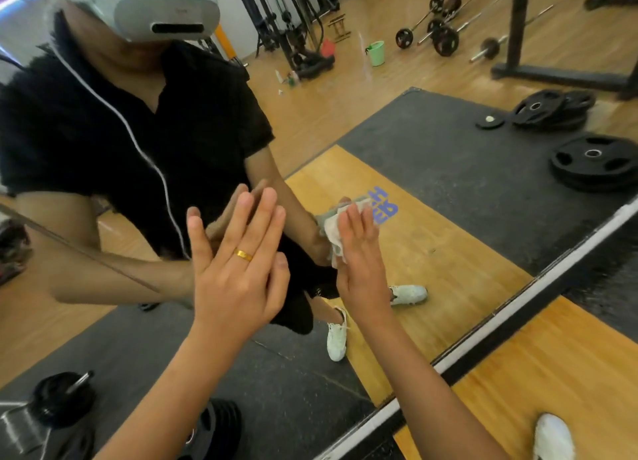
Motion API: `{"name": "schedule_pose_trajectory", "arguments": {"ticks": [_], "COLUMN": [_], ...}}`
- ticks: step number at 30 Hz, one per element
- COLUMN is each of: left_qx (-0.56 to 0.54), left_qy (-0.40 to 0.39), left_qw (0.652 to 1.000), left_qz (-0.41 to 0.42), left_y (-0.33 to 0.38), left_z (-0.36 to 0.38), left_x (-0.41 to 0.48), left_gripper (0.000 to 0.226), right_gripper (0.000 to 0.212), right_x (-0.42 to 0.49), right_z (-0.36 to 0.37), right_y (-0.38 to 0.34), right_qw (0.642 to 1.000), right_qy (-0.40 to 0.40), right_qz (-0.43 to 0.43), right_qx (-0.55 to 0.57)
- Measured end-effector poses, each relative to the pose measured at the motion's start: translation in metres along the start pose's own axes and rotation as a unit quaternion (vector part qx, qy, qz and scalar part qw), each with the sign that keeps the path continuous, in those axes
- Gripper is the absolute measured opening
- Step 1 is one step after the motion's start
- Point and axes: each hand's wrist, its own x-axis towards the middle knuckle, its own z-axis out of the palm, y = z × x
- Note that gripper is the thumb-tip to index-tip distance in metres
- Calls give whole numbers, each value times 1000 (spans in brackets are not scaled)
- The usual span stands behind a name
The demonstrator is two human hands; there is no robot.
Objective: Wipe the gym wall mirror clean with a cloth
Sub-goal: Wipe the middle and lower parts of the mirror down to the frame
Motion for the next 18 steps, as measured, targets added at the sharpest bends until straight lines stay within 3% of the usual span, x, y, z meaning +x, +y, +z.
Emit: {"name": "schedule_pose_trajectory", "arguments": {"ticks": [2,4,6,10,14,16,18], "left_qx": [-13,-15,10,38,26,12,-11], "left_qy": [-13,-13,2,47,44,45,45], "left_qw": [1000,1000,999,997,997,997,996], "left_qz": [-5,-23,-36,-43,-53,-64,-75], "left_y": [17,29,36,42,47,49,53], "left_z": [12,26,38,52,55,55,54], "left_x": [-2,-4,-5,-9,-10,-10,-6], "left_gripper": [49,51,51,48,48,47,44], "right_gripper": [62,67,66,52,56,58,59], "right_x": [-10,-16,-11,29,43,28,17], "right_z": [-6,-13,-15,-21,-41,-48,-53], "right_y": [30,44,40,13,38,69,88], "right_qw": [996,974,956,984,998,994,975], "right_qy": [44,98,128,105,49,72,131], "right_qz": [73,193,252,126,47,80,176], "right_qx": [16,60,81,63,17,12,34]}}
